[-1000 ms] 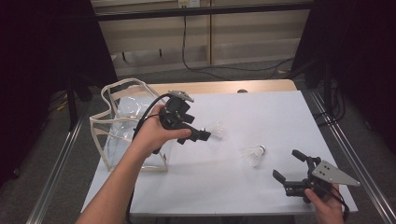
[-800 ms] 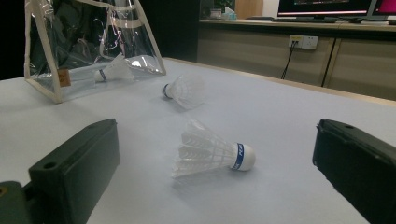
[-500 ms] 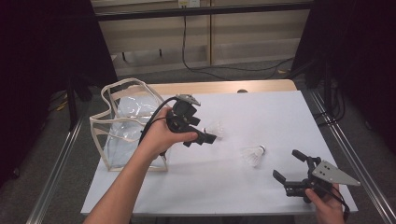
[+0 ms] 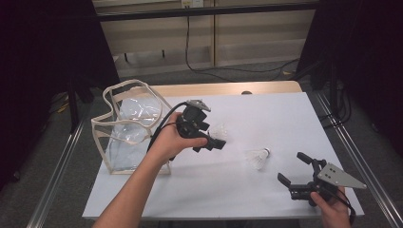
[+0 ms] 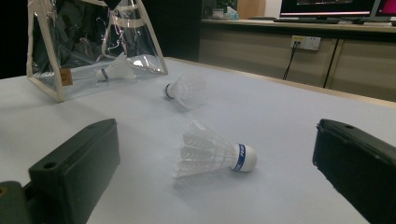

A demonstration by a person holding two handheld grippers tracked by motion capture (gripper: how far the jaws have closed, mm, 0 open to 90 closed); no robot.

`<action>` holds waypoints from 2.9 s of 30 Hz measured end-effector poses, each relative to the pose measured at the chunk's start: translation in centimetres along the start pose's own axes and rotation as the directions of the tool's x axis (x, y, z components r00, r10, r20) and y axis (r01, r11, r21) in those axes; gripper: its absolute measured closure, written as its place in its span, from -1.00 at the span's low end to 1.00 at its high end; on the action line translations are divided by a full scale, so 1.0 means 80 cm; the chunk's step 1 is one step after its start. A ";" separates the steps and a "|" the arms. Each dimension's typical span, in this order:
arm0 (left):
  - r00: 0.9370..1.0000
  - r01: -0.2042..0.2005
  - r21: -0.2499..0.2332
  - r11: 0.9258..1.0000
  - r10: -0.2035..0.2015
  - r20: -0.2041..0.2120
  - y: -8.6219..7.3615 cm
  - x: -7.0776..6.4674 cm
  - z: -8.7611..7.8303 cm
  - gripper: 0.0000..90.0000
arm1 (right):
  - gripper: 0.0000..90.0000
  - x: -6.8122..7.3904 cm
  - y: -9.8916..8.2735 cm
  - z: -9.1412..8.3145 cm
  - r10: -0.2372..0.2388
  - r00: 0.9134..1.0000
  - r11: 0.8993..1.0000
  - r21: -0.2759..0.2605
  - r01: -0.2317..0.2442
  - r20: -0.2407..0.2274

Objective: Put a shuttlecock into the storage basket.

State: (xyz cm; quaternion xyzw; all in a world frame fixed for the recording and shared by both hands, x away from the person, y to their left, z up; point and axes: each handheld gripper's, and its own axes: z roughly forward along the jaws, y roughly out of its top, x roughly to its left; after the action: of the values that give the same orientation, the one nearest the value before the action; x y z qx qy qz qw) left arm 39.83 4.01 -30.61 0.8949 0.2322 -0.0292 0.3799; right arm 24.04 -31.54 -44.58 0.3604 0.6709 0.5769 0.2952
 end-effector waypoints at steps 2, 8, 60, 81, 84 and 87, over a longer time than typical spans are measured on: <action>1.000 0.005 -0.008 1.000 -0.005 0.013 -0.001 0.000 0.004 -0.79 | -0.98 0.000 0.000 0.000 -0.001 1.000 1.000 -0.002 0.001 0.001; 1.000 0.005 -0.013 1.000 -0.005 0.016 -0.003 -0.001 0.012 -0.80 | -0.98 0.001 0.000 0.002 0.000 1.000 1.000 -0.003 0.000 -0.007; 1.000 -0.003 -0.051 0.999 0.003 -0.009 -0.021 -0.003 0.071 -0.80 | -0.98 -0.001 0.000 0.006 0.006 1.000 1.000 0.006 -0.006 -0.006; 1.000 -0.012 -0.073 0.997 0.012 0.000 -0.029 -0.004 0.097 -0.80 | -0.98 0.001 0.000 0.005 -0.007 1.000 1.000 0.009 0.007 -0.007; 1.000 -0.010 -0.067 0.998 0.011 0.010 -0.031 -0.005 0.106 -0.81 | -0.98 0.001 0.000 0.004 -0.008 1.000 1.000 0.012 0.008 -0.007; 1.000 -0.013 -0.069 0.998 0.014 0.013 -0.031 -0.007 0.113 -0.81 | -0.98 0.001 0.000 0.004 -0.003 1.000 1.000 0.010 0.003 -0.007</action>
State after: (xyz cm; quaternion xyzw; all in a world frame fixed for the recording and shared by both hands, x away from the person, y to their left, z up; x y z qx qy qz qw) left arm 39.40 -0.98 -38.54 0.8827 0.2243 -0.0244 0.4123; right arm 24.25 -31.30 -44.62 0.3586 0.6753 0.5745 0.2921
